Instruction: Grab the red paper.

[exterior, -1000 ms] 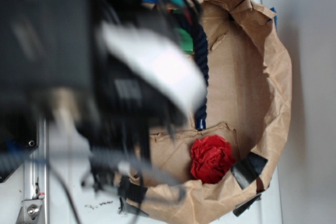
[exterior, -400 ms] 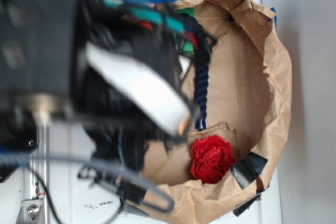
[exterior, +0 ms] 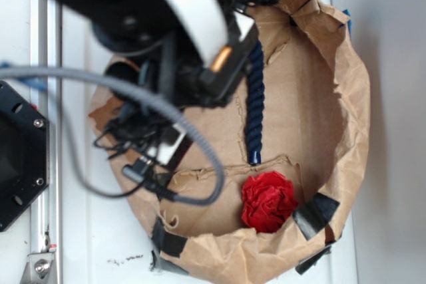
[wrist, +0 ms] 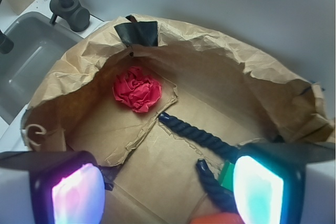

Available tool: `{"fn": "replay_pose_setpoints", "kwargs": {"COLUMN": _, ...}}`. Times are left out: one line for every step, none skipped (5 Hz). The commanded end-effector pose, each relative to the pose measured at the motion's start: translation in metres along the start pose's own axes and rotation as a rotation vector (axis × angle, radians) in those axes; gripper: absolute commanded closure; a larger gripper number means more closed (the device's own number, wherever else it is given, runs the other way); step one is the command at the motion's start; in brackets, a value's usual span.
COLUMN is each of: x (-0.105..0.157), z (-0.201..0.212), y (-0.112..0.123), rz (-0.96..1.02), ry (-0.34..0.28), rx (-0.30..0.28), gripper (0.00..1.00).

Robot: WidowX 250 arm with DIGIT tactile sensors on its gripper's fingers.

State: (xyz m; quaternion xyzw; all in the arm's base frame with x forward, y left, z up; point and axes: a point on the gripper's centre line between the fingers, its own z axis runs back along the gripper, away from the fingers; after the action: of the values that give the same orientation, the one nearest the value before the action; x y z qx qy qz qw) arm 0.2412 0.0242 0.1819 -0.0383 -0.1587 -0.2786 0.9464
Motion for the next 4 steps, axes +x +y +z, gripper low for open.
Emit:
{"fn": "replay_pose_setpoints", "kwargs": {"x": 0.014, "z": -0.045, "y": 0.016, "rz": -0.064, "ry": 0.056, "rx": -0.037, "gripper": 0.0}}
{"fn": "replay_pose_setpoints", "kwargs": {"x": 0.019, "z": -0.07, "y": 0.007, "rz": -0.123, "ry": 0.074, "rx": -0.059, "gripper": 0.0}}
{"fn": "replay_pose_setpoints", "kwargs": {"x": 0.02, "z": -0.087, "y": -0.004, "rz": -0.21, "ry": 0.064, "rx": -0.075, "gripper": 0.0}}
{"fn": "replay_pose_setpoints", "kwargs": {"x": 0.025, "z": -0.1, "y": -0.014, "rz": -0.263, "ry": 0.045, "rx": -0.096, "gripper": 0.0}}
